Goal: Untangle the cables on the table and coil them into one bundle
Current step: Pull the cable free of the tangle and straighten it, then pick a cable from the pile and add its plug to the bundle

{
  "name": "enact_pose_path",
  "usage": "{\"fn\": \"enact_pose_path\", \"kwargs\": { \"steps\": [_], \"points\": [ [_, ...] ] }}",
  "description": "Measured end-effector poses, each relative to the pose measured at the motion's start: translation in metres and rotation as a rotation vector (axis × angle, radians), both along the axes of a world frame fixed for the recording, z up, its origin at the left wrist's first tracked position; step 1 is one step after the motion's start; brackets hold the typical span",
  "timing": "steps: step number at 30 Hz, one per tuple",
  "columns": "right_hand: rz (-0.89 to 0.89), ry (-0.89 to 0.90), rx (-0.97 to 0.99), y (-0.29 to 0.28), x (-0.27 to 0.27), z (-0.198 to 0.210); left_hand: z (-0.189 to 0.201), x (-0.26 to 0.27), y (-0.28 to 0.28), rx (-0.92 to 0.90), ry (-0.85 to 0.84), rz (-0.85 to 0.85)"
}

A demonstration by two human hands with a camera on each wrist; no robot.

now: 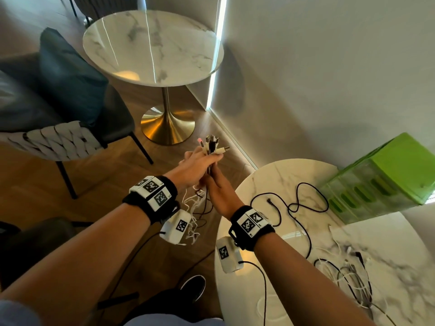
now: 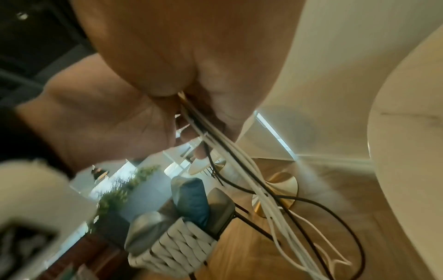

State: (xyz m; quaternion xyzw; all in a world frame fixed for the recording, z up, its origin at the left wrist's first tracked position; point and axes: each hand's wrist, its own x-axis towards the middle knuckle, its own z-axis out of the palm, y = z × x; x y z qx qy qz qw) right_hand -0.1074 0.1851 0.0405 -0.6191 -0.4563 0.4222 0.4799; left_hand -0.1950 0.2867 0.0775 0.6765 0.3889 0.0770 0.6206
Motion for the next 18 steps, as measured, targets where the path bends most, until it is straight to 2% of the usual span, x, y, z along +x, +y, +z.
{"fn": "enact_pose_path", "kwargs": {
  "steps": [2,7,9,11,15,18],
  "points": [
    [0.003,-0.111,0.041,-0.003,-0.004,0.004,0.009,0.002,0.001,-0.084,-0.060,-0.004],
    [-0.038,-0.254,0.065,-0.009,-0.002,0.011,0.014,0.013,0.000,-0.163,-0.256,0.162],
    [-0.068,-0.252,0.075,-0.011,0.003,0.014,0.016,0.017,-0.004,-0.297,-0.361,0.144],
    [-0.080,-0.213,0.039,-0.011,0.011,0.013,0.018,0.018,-0.007,-0.363,-0.395,0.057],
    [-0.028,-0.193,-0.038,-0.005,0.024,0.021,0.024,0.019,-0.009,-0.132,-0.296,-0.193],
    [0.009,-0.232,-0.128,0.000,0.028,0.034,0.017,0.019,-0.008,-0.106,-0.322,-0.232]
  ]
}}
